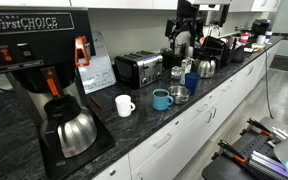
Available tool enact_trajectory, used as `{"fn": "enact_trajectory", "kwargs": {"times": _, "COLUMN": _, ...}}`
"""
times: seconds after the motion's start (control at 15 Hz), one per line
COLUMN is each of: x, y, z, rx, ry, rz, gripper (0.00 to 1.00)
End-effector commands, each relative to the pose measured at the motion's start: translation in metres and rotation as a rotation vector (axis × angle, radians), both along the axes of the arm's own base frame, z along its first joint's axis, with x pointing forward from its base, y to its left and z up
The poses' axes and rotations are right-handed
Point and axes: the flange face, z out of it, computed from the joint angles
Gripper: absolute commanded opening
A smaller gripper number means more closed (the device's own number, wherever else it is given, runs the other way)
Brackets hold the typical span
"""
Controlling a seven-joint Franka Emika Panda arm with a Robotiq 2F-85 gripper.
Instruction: Move the mug to the right
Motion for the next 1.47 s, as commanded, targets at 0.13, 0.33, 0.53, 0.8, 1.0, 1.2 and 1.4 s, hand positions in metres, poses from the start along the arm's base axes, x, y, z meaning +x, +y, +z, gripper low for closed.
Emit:
{"fn": "enact_trajectory", "kwargs": {"times": 0.13, "x": 0.009, "y": 0.036, "z": -0.016, "rx": 0.008, "ry": -0.024, "rz": 0.038, "gripper": 1.0}}
{"fn": "enact_trajectory", "kwargs": {"times": 0.33, "x": 0.017, "y": 0.044, "z": -0.024, "rx": 0.002, "ry": -0.021, "rz": 0.044, "gripper": 1.0}}
{"fn": "enact_trajectory", "kwargs": {"times": 0.53, "x": 0.018, "y": 0.044, "z": -0.02, "rx": 0.005, "ry": -0.027, "rz": 0.044, "gripper": 1.0}}
{"fn": "enact_trajectory", "kwargs": {"times": 0.8, "x": 0.018, "y": 0.044, "z": -0.02, "rx": 0.005, "ry": -0.027, "rz": 0.044, "gripper": 1.0}}
{"fn": "enact_trajectory", "kwargs": {"times": 1.0, "x": 0.032, "y": 0.055, "z": -0.024, "rx": -0.027, "ry": -0.06, "rz": 0.1, "gripper": 1.0}}
{"fn": "enact_trajectory", "kwargs": {"times": 1.2, "x": 0.05, "y": 0.083, "z": -0.032, "rx": -0.033, "ry": -0.141, "rz": 0.194, "gripper": 1.0}}
{"fn": "enact_trajectory", "kwargs": {"times": 1.4, "x": 0.061, "y": 0.115, "z": -0.047, "rx": -0.01, "ry": -0.169, "rz": 0.273, "gripper": 1.0}}
